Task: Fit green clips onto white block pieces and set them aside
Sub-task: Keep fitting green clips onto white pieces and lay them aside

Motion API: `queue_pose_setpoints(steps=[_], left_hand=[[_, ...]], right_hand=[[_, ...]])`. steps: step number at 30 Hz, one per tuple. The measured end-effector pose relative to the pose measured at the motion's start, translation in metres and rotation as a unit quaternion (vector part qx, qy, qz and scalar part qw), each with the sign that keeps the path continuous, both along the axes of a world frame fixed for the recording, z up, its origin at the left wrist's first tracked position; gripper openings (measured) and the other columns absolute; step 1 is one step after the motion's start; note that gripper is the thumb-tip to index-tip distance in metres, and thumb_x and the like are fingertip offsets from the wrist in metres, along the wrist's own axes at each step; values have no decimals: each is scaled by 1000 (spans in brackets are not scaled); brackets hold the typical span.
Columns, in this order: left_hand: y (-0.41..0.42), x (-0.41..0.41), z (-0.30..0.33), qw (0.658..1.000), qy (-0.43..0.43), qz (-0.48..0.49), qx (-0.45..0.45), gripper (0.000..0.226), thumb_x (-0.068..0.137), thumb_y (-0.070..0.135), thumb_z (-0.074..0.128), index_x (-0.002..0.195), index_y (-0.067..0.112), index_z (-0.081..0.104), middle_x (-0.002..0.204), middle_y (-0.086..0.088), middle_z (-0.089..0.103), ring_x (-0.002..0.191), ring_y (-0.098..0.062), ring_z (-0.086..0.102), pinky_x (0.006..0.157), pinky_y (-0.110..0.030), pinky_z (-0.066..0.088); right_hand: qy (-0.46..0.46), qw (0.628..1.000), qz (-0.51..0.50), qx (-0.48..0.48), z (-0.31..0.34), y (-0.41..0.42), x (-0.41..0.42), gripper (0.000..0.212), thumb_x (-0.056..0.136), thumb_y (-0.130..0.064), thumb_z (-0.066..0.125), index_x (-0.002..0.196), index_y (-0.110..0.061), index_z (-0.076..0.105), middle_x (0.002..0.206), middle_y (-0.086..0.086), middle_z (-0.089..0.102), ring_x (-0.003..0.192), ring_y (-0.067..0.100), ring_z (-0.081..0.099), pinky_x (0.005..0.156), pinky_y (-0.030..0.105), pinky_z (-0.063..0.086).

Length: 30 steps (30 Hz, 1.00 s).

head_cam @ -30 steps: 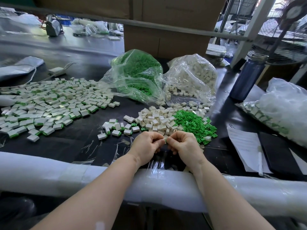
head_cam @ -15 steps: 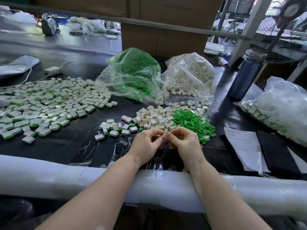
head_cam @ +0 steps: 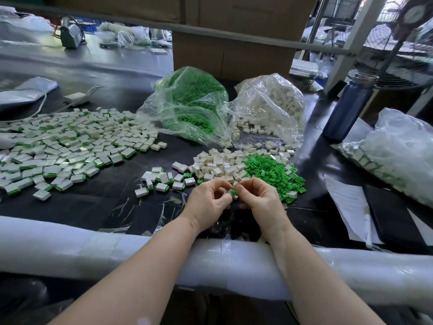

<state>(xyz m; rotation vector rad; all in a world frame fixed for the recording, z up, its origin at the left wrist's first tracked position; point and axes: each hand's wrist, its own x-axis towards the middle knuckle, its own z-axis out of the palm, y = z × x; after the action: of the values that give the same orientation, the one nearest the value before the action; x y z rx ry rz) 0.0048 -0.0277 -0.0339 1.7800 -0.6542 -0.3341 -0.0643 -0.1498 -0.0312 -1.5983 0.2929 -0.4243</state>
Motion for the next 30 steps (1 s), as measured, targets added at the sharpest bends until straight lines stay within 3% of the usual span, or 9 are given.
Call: queue_pose_setpoints(steps=[3,5,7,14,22,30], left_hand=[[-1,-1,2,1000,9,-13,-18,18,88,11,59,81,28,60,78,-9,57,68,-23,51,63,-39,51],[-1,-2,3,999,3,-18,-29,14,88,11,60,85,24,60,94,-7,53,69,-17,51,59,-21,48],[-1,-2,5,999,-4,-25,-32,11,87,11,61,87,22,60,102,-3,45,71,-15,51,59,-11,44],[0,-4,8,999,-17,-40,-14,11,87,7,60,97,12,62,103,-2,41,65,-12,44,66,-17,45],[1,-4,8,999,-31,-40,2,15,88,7,59,94,20,61,104,-3,42,68,-13,46,75,-24,46],[0,-2,5,999,-30,-37,-7,19,87,7,61,91,25,61,100,2,43,66,-12,46,73,-23,46]], right_hand=[[9,1000,15,-10,1,2,1,10,90,-15,58,84,-15,66,77,0,65,70,6,61,60,19,49],[17,999,41,-21,2,6,1,16,93,-17,54,84,-18,67,71,-4,66,68,5,62,60,17,49],[19,998,61,-26,4,8,1,21,94,-18,52,82,-20,69,65,-7,66,63,2,61,59,15,49],[12,997,78,-14,7,5,-2,21,90,-16,57,76,-20,72,65,-2,65,61,4,58,56,13,46],[6,997,71,-4,5,5,0,18,90,-14,58,80,-19,72,61,-6,66,58,3,58,54,13,45],[8,998,66,-15,3,5,1,18,90,-14,58,81,-21,71,62,-8,66,60,1,58,56,12,46]])
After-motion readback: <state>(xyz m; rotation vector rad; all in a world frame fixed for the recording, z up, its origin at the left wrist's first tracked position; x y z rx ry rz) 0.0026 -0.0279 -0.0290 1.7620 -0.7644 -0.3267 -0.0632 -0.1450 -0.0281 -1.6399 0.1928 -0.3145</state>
